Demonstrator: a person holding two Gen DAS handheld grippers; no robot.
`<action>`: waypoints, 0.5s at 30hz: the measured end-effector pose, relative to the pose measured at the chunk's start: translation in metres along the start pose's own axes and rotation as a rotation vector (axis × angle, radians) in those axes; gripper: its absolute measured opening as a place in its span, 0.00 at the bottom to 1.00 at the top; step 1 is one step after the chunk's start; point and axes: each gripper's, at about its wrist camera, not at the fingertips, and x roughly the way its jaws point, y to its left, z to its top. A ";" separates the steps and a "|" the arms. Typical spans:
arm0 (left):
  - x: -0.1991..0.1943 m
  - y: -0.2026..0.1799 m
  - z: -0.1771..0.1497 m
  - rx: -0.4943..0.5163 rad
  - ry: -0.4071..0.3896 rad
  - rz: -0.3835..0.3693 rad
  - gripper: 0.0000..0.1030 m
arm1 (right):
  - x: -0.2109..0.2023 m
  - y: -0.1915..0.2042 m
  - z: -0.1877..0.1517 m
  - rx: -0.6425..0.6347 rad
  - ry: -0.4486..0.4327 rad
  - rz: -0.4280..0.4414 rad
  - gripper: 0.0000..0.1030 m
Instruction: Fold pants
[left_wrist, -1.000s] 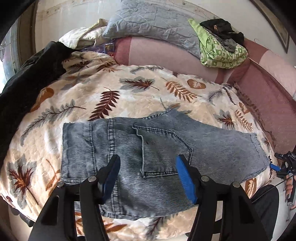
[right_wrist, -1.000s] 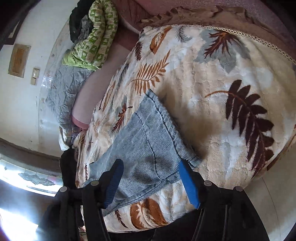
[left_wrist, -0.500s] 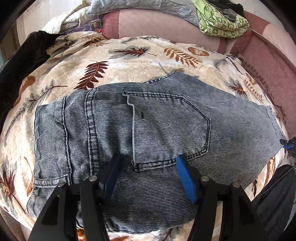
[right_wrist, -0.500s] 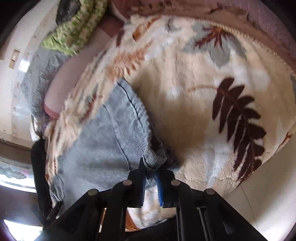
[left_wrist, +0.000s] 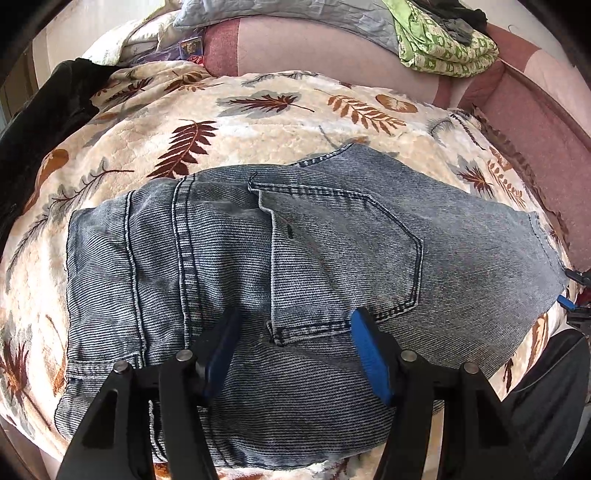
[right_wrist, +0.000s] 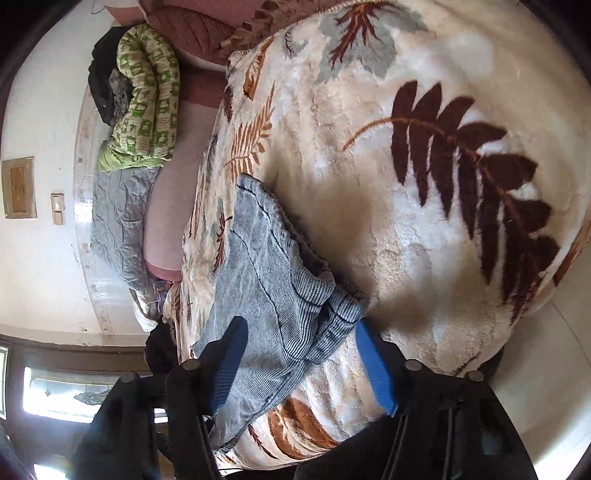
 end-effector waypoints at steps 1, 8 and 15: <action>0.000 0.000 -0.001 0.004 -0.003 -0.003 0.61 | 0.001 0.002 0.001 -0.010 -0.007 -0.011 0.40; -0.001 -0.001 -0.001 0.022 0.003 -0.001 0.61 | -0.008 0.057 -0.016 -0.341 -0.122 -0.284 0.22; -0.015 -0.010 0.007 0.009 -0.004 0.051 0.61 | -0.026 0.044 0.000 -0.308 -0.099 -0.319 0.58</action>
